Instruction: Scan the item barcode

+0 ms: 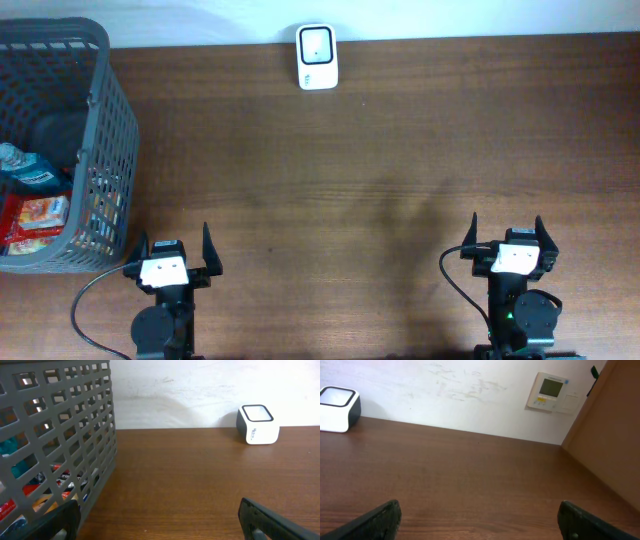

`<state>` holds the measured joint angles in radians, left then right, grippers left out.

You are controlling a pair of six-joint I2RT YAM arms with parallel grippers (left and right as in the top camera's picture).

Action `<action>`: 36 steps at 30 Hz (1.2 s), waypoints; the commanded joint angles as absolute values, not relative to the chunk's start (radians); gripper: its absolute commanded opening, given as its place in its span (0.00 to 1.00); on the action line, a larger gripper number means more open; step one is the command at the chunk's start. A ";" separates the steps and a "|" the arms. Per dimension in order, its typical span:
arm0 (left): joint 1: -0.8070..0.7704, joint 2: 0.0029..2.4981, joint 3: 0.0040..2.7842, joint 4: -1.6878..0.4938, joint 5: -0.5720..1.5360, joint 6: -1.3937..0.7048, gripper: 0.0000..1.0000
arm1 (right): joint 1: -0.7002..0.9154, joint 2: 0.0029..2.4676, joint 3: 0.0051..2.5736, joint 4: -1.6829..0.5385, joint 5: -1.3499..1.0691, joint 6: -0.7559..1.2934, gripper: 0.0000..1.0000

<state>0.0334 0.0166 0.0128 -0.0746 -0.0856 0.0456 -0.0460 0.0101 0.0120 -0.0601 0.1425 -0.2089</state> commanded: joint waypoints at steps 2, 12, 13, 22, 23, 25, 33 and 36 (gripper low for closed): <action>0.038 0.012 0.009 -0.079 -0.075 0.062 0.99 | -0.039 0.004 0.006 -0.064 0.169 -0.205 0.98; 0.038 0.012 0.009 -0.079 -0.075 0.062 0.99 | -0.039 0.004 0.006 -0.064 0.170 -0.205 0.98; 0.038 0.012 0.009 -0.079 -0.075 0.062 0.99 | -0.039 0.004 0.006 -0.064 0.169 -0.205 0.98; 0.038 0.012 0.009 -0.079 -0.075 0.062 0.99 | -0.039 0.004 0.006 -0.064 0.169 -0.205 0.98; 0.038 0.012 0.009 -0.079 -0.075 0.062 0.99 | -0.039 0.004 0.006 -0.064 0.169 -0.205 0.98; 0.038 0.012 0.009 -0.079 -0.075 0.062 0.99 | -0.039 0.004 0.006 -0.064 0.169 -0.206 0.99; 0.038 0.012 0.009 -0.079 -0.075 0.062 0.99 | -0.039 0.004 0.006 -0.064 0.169 -0.205 0.98; 0.038 0.012 0.009 -0.042 -0.101 0.065 0.99 | -0.039 0.004 0.006 -0.064 0.170 -0.205 0.98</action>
<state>0.0334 0.0166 0.0128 -0.0719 -0.0860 0.0456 -0.0460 0.0101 0.0120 -0.0601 0.1425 -0.2096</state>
